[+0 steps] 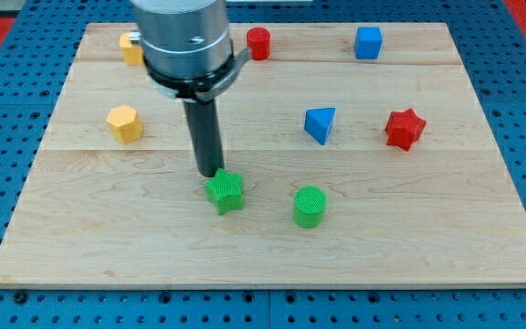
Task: Push the green star to the right side of the board
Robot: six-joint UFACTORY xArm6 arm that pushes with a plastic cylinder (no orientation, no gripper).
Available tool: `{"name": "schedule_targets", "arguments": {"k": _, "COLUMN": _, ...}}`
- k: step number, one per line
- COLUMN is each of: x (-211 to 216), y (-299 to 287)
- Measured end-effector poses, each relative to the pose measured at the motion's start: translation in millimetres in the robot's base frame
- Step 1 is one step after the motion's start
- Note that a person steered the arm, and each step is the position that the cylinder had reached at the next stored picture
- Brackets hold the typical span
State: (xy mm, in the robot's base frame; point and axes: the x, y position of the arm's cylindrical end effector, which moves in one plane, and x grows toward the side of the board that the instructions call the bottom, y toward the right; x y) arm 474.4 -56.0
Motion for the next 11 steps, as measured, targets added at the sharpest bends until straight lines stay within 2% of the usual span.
{"name": "schedule_targets", "arguments": {"k": 2, "x": 73, "y": 33}}
{"name": "schedule_targets", "arguments": {"k": 3, "x": 60, "y": -16}}
{"name": "schedule_targets", "arguments": {"k": 4, "x": 85, "y": -17}}
{"name": "schedule_targets", "arguments": {"k": 6, "x": 102, "y": 100}}
{"name": "schedule_targets", "arguments": {"k": 7, "x": 105, "y": 56}}
{"name": "schedule_targets", "arguments": {"k": 8, "x": 142, "y": 67}}
{"name": "schedule_targets", "arguments": {"k": 10, "x": 134, "y": 170}}
{"name": "schedule_targets", "arguments": {"k": 11, "x": 134, "y": 200}}
